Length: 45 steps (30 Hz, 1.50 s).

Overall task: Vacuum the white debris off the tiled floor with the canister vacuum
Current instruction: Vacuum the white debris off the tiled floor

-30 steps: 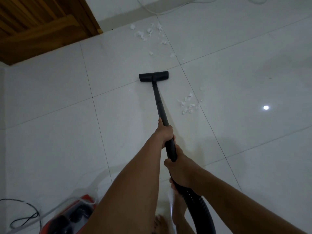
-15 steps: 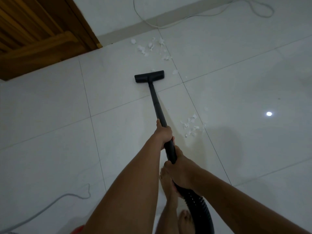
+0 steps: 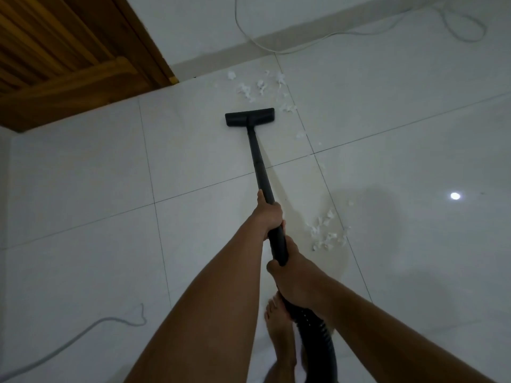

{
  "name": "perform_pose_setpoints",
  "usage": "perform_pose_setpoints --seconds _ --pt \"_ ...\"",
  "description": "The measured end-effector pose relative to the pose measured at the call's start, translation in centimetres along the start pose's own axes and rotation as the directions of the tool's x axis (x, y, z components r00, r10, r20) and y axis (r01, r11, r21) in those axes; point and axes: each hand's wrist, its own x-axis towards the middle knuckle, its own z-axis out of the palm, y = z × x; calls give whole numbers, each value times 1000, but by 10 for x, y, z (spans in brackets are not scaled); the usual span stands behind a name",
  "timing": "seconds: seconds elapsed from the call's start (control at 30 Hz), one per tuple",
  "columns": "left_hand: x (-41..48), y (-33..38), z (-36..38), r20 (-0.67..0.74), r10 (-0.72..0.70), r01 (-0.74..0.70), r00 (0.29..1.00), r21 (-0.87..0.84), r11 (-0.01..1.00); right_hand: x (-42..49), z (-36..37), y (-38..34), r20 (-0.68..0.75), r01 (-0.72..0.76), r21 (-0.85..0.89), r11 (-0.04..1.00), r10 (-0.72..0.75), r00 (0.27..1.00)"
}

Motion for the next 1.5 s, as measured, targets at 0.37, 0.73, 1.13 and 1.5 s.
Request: perform_pose_setpoints --seconds 0.37,0.73,1.13,1.5 --pt "-15 5 35 12 -34 35 999 -88 996 -18 -42 12 52 1 -72 997 3 999" --pt "-5 36 31 -2 -22 22 1000 -106 994 -5 -57 -14 51 -8 -41 999 10 999" --pt "48 83 9 -7 9 -9 1000 -125 992 50 -70 -54 30 -13 -30 999 14 999" --pt "100 134 -25 -13 26 -27 1000 -131 991 105 -80 -107 -3 32 -82 996 -32 999"
